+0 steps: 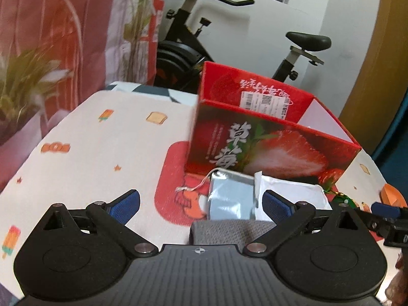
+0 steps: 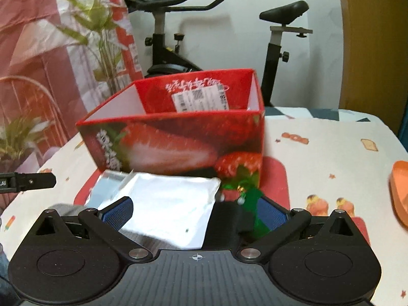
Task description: Organize soft objects
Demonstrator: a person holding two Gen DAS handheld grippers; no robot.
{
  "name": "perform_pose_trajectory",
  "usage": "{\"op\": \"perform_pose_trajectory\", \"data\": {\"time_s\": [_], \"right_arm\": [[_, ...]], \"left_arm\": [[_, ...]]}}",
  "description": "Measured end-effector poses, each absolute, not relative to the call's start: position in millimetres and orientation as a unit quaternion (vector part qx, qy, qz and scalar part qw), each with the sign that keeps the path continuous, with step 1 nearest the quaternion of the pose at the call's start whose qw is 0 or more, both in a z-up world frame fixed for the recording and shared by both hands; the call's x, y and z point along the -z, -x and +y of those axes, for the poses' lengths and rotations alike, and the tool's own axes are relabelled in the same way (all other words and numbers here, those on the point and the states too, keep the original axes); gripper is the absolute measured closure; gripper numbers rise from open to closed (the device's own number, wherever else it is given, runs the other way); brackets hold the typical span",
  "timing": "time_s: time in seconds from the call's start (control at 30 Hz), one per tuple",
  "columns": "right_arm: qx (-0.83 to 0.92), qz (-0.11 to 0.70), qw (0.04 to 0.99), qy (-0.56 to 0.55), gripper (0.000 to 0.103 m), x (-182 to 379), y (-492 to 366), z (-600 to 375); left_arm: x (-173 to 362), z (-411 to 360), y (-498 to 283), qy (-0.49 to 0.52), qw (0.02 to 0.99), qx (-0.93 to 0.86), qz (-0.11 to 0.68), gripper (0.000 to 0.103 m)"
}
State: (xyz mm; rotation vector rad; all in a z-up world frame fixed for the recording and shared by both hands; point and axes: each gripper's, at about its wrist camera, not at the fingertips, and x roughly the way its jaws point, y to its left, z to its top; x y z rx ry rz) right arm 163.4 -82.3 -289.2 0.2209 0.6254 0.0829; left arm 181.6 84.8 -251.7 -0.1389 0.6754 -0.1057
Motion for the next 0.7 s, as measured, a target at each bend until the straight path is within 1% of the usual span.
{"op": "perform_pose_trajectory", "data": {"time_s": [0.4,0.6,0.7], "right_arm": [[-0.039,0.326,0.937,-0.115,0.008,305,-124,-80],[-0.018,0.330,0.936,-0.124,0.012,314,-111,-88],[-0.010,0.341,0.930,-0.139,0.019,322,-111,-93]], "left_arm": [[263,84,-162,0.087,0.935,0.052,0.341,0.001],[265,78,-154,0.068,0.938,0.054,0.337,0.002],[265,76,-152,0.060,0.939,0.056,0.334,0.002]]}}
